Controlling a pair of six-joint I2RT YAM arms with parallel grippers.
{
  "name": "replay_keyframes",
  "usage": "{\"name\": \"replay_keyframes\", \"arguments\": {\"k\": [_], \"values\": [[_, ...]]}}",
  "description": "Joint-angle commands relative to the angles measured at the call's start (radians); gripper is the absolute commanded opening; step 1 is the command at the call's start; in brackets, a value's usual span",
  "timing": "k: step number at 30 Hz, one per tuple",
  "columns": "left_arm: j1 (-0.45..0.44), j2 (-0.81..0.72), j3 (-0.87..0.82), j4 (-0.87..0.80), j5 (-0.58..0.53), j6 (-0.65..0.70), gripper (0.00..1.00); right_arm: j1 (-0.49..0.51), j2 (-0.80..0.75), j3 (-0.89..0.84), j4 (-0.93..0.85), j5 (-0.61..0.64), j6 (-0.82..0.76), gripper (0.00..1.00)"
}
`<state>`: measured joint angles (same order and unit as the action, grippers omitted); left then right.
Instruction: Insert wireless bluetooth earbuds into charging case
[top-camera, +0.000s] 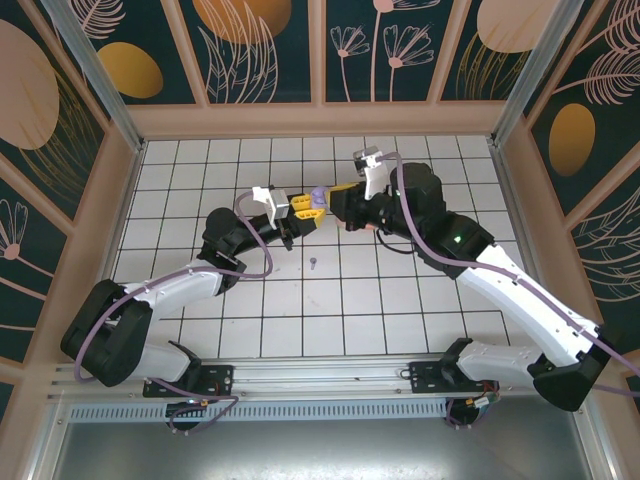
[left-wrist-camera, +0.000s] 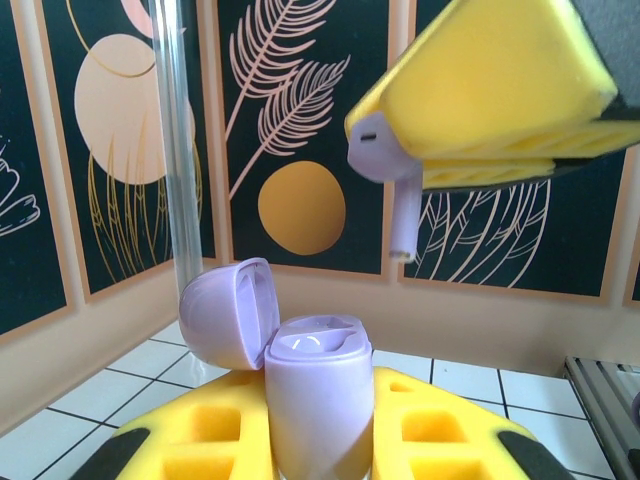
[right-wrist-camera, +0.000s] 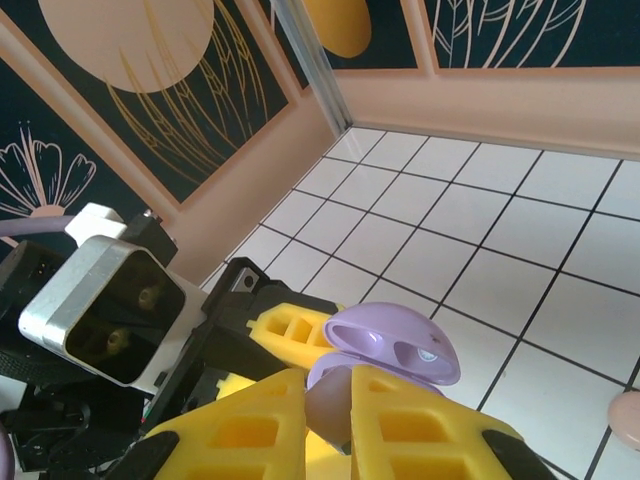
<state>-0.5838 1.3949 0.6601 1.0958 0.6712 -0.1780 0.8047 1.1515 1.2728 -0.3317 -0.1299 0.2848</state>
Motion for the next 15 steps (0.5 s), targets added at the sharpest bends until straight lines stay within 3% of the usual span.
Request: {"name": "replay_keyframes", "arguments": {"k": [1,15], "values": [[-0.005,-0.023,0.018,0.038,-0.004,-0.007,0.0,0.007,0.011,-0.019,0.043,-0.022,0.02,0.14],[-0.004,-0.025,0.017,0.035,0.001,-0.006,0.0,0.007,0.024,-0.026,0.046,0.0,0.018,0.13]]}}
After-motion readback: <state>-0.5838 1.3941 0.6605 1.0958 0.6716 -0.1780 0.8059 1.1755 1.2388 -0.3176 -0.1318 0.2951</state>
